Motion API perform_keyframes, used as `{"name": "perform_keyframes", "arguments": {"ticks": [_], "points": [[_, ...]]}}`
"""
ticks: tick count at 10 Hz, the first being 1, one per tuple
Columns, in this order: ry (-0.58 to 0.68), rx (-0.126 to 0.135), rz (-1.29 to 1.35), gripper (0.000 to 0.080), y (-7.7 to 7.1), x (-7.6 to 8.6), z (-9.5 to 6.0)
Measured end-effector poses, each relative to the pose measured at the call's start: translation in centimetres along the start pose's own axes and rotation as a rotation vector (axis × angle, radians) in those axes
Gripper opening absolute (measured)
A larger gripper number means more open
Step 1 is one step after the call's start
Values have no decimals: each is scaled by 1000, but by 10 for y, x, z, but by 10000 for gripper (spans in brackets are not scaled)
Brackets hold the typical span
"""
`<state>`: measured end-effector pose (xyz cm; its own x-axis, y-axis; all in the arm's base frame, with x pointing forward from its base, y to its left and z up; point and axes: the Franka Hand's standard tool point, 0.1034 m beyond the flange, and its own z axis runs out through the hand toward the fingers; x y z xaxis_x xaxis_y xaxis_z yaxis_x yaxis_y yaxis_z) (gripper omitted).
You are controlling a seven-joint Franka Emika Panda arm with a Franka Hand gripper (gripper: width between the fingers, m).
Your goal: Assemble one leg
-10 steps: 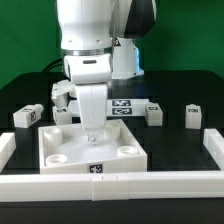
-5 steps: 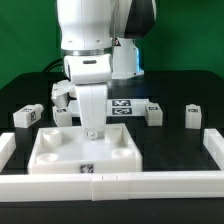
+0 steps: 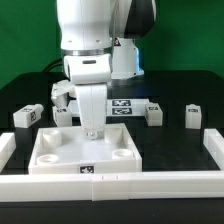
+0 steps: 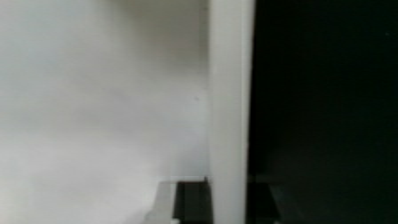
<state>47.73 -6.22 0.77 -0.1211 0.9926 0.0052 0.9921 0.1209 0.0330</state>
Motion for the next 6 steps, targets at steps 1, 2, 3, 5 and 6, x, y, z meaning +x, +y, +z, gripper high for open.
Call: {"name": "perform_keyframes", "arguments": {"ticks": [1,2,3,5,6], "points": [[0,0,0,60,0,0,0],[1,0,8,60,0,1,0],[4,-1,43,60,3,13,0],[10,-4,78,60,10,43,1],[12,-3,101,60,12,56,1]]}}
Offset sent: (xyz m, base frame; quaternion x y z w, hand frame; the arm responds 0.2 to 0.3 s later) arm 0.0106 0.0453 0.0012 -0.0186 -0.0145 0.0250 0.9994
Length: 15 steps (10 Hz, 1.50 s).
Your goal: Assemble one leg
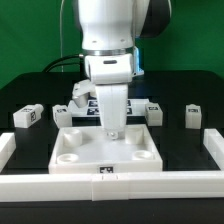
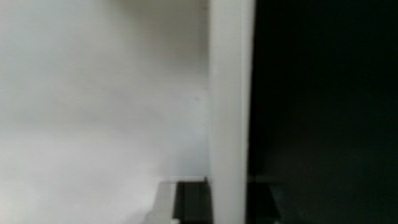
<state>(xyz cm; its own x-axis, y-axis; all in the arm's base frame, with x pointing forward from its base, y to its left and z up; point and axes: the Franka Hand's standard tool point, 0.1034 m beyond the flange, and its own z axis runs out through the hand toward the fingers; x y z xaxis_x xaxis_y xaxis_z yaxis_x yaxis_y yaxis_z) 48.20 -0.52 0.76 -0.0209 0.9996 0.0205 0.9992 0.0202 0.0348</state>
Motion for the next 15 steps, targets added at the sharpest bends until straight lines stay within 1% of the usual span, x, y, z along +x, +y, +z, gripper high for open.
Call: {"name": "perform_keyframes", "arguments": {"ticks": [2,4,5,6,9,12,13,14,15], "points": [[7,0,49,60,1,38,1],[11,-4,132,60,5,68,1],[12,-5,125,60,7,79,2],[14,-6,103,60,8,81,2],[16,-11,4,60,12,80,2],[15,-9,8,60,12,80,2],[15,-9,9,135,12,79,2],[14,-9,9,273,12,79,2],[14,-9,9,273,12,79,2]]}}
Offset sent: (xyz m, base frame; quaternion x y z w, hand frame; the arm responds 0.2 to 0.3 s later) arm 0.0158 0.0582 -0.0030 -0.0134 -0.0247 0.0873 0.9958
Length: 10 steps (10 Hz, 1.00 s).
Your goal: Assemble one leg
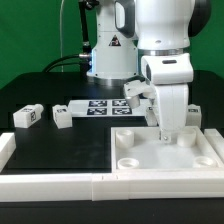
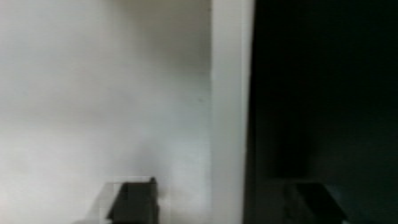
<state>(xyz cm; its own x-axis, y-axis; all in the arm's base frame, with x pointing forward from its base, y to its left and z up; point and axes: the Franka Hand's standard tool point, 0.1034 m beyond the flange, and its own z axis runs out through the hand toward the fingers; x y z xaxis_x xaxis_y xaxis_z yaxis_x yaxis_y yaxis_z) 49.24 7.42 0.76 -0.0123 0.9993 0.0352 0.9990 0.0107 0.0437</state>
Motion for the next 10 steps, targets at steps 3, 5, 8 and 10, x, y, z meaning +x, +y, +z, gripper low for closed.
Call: {"name": "perform_keyframes", "arguments": {"ticks": [3,5,8,10], "points": [[0,0,0,637,0,0,0],[0,0,1,646,0,0,0],[-1,0,1,648,0,-1,0],[0,-14,47,648,-3,1,-10]]}}
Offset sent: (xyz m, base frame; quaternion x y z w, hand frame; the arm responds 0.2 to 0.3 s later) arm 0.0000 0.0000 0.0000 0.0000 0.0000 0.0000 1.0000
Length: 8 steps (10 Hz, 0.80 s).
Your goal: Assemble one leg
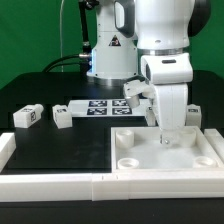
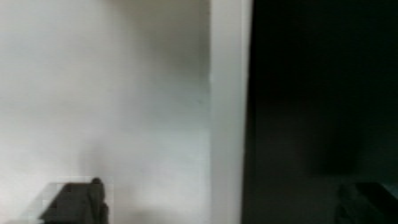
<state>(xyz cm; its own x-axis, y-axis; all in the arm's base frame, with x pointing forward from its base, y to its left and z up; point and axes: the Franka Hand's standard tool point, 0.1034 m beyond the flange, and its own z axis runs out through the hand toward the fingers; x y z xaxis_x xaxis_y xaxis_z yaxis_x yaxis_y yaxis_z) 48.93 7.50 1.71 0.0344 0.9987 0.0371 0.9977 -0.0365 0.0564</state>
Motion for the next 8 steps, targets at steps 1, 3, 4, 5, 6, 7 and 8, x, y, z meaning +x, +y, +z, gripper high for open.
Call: {"name": "perform_keyframes", "arguments": {"ticks": [1,3,4,5,6,7,8], "points": [[-3,-15,39,648,-6,3,-18],[-5,-44,88,648,-14,10,-44],[-6,-39,115,648,-15,9,-40],[-6,-36,114,648,-15,9,-39],[-6,-36,115,648,-15,9,-39],[-3,-36,201,648,-15,9,-39],[0,-35,320,648,-15,9,-39]]}}
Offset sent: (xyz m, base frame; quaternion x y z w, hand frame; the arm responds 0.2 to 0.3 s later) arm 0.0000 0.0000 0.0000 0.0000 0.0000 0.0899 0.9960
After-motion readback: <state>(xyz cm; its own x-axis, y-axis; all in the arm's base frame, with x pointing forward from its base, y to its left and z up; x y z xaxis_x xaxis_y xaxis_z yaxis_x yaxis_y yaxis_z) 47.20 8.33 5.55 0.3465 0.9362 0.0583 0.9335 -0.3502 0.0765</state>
